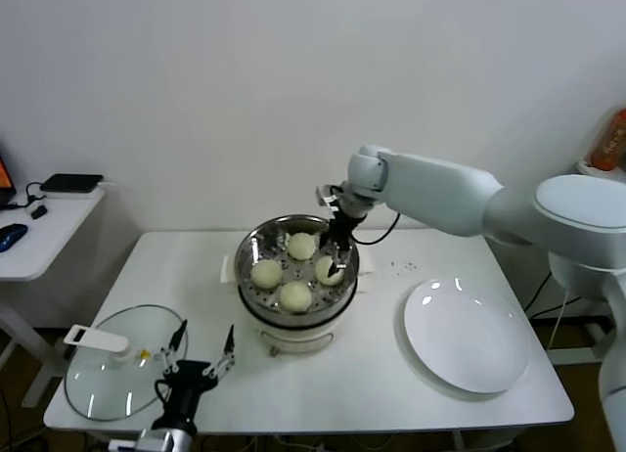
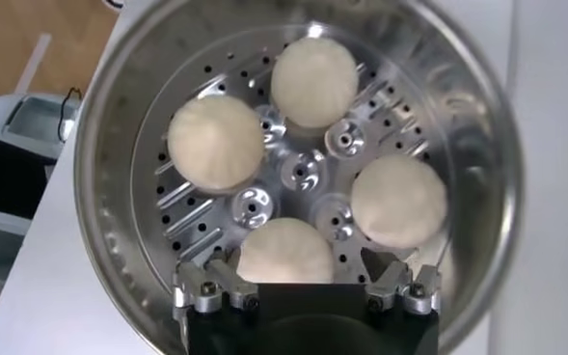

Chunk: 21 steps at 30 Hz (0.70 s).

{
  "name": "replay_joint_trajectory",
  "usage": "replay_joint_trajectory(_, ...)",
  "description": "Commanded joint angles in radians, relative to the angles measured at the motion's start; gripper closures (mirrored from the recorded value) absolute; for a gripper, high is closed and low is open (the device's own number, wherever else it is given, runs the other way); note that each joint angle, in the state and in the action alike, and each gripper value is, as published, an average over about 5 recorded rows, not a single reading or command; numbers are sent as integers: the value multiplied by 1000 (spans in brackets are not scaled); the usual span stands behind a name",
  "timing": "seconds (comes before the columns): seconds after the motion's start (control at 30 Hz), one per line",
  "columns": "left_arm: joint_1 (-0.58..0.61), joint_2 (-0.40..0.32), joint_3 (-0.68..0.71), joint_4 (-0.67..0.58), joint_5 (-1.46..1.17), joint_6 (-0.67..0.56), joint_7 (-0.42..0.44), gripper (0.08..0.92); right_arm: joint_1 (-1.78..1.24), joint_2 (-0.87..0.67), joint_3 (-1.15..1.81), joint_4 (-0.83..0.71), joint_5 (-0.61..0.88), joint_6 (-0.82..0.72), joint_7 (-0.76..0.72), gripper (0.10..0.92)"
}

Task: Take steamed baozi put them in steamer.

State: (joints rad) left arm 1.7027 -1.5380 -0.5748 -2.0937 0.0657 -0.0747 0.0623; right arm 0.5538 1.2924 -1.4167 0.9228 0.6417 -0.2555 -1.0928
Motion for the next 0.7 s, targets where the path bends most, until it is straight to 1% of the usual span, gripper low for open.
replay_joint_trajectory(0.03, -2, 3, -3, -2, 3, -1, 7, 177, 69, -137, 64, 141, 66, 8, 45, 203)
replay_joint_trajectory(0.23, -3, 0, -8, -16, -20, -14, 25, 177, 18, -343, 207, 315, 99, 51, 216, 203)
replay_joint_trajectory(0.4, -7, -3, 0, -22, -13, -3, 18, 177, -102, -518, 319, 465, 72, 108, 432, 203)
replay_joint_trajectory(0.47, -12, -5, 8, -26, -8, 4, 13, 177, -201, -594, 400, 527, 43, 130, 508, 203)
replay_joint_trajectory(0.57, -24, -11, 24, -34, 7, 17, 4, 177, -422, -695, 603, 609, 2, 147, 612, 203)
replay_joint_trajectory(0.7, -36, -16, 42, -35, 27, 28, -4, 177, -742, -775, 888, 685, -63, 223, 761, 203)
